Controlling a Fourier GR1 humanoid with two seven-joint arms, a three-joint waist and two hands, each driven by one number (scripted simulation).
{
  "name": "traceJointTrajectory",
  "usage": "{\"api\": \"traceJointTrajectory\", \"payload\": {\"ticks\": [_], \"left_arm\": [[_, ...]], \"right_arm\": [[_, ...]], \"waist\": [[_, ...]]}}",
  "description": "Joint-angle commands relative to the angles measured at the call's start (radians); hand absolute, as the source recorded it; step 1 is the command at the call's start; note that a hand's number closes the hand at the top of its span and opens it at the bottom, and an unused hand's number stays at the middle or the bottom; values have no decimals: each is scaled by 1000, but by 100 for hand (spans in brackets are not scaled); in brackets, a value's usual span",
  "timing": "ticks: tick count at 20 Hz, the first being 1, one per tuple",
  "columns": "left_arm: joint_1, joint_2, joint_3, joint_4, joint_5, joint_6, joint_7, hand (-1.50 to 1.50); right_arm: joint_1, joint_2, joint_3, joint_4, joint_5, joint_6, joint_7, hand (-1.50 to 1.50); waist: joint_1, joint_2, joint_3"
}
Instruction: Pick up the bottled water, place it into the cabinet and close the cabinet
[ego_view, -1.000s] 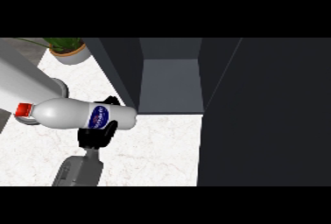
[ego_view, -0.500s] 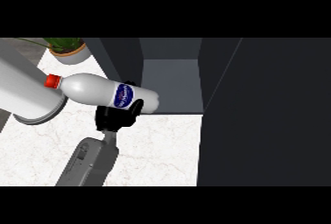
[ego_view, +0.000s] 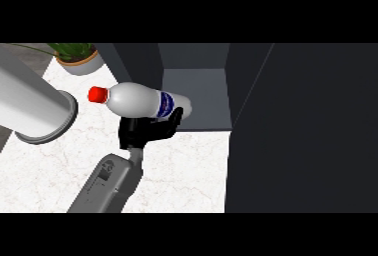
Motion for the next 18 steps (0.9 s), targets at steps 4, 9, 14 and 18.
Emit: {"api": "traceJointTrajectory", "payload": {"ticks": [4,9,14,18], "left_arm": [[-354,-26,36,208,-60,125,84,150],[-373,15,38,232,-86,156,111,150],[-358,35,1,282,-141,213,97,150],[-354,46,-9,301,-150,231,86,150]], "right_arm": [[-1,-7,24,32,21,25,-43,-150],[-51,-6,-41,22,-48,17,13,-150],[-47,-17,-17,34,-35,30,17,-150],[-75,1,0,54,-12,24,4,-150]], "waist": [[-52,20,3],[-52,27,2],[-69,32,2],[-71,35,1]]}}
